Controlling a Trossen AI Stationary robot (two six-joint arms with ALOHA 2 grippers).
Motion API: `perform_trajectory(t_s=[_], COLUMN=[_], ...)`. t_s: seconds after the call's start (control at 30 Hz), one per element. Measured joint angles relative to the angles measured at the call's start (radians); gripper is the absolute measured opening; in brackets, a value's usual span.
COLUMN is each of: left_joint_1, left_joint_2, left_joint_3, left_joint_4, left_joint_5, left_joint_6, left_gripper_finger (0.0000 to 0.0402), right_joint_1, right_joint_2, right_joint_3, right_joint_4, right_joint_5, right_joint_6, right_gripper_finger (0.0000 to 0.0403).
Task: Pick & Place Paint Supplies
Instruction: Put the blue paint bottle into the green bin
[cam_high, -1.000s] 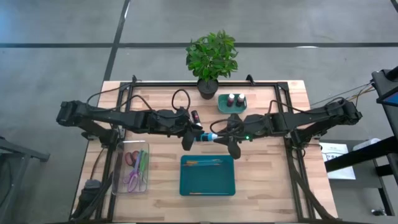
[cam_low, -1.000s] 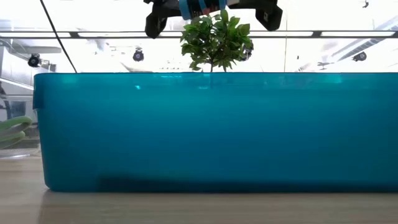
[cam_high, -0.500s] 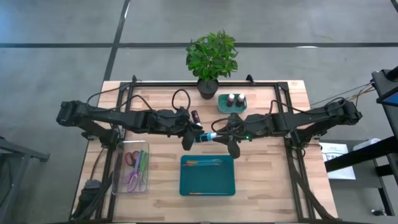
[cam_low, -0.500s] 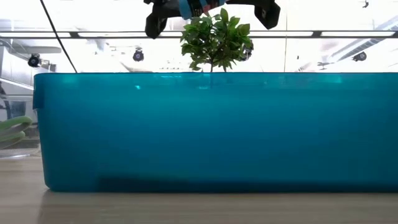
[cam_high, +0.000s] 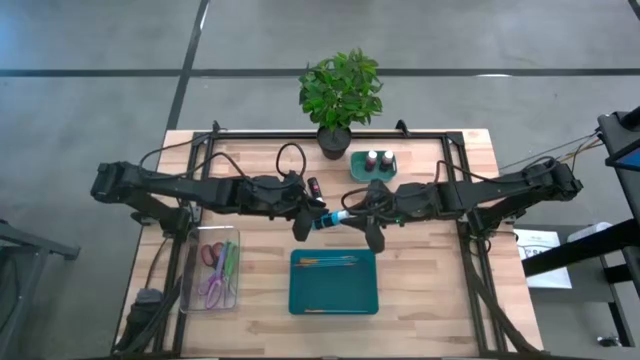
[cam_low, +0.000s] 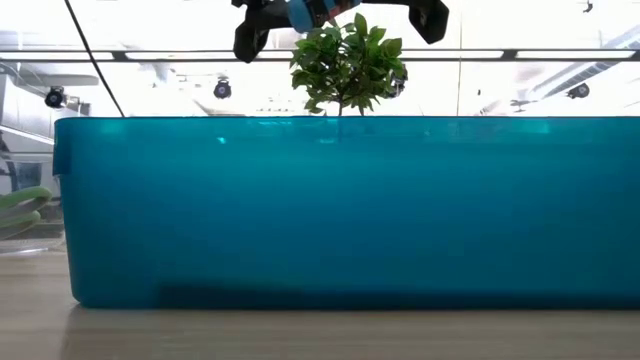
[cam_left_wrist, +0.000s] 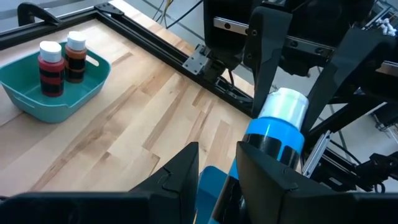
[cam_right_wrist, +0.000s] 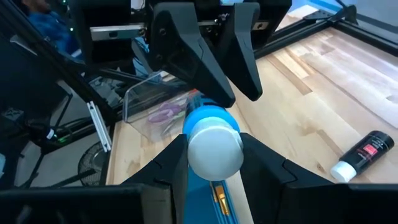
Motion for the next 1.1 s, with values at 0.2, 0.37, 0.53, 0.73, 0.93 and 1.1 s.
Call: perform_trajectory(t_s=[0.2, 0.37, 0.53, 0.73, 0.93, 1.1], left_joint_1=[0.000, 0.000, 0.000, -0.002, -0.002, -0.002], left_joint_2=[0.000, 0.000, -0.003, -0.022, -0.056, -0.086], left_joint_3=[0.000, 0.000, 0.000, -0.001, -0.001, -0.001], left_joint_4=[0.004, 0.004, 0.004, -0.003, -0.035, -0.063], left_joint_5=[0.000, -0.003, -0.004, -0.006, -0.010, -0.011], left_joint_6=[0.000, 0.002, 0.014, 0.046, 0.066, 0.066], left_gripper_finger=[0.0116, 0.0116, 0.0116, 0.0116, 0.0116, 0.0116], right_joint_1=[0.000, 0.000, 0.000, 0.005, 0.009, 0.009], right_joint_2=[0.000, 0.000, -0.002, -0.012, -0.057, -0.122], right_joint_3=[0.000, 0.000, 0.000, 0.000, 0.000, 0.000], right_joint_4=[0.038, 0.042, 0.041, -0.009, -0.121, -0.309], right_joint_5=[0.025, 0.034, 0.034, 0.045, 0.046, 0.108], right_joint_6=[0.000, 0.001, 0.024, 0.048, 0.083, 0.161], right_gripper_finger=[0.0107, 0.0107, 0.0107, 0.0107, 0.0107, 0.0107])
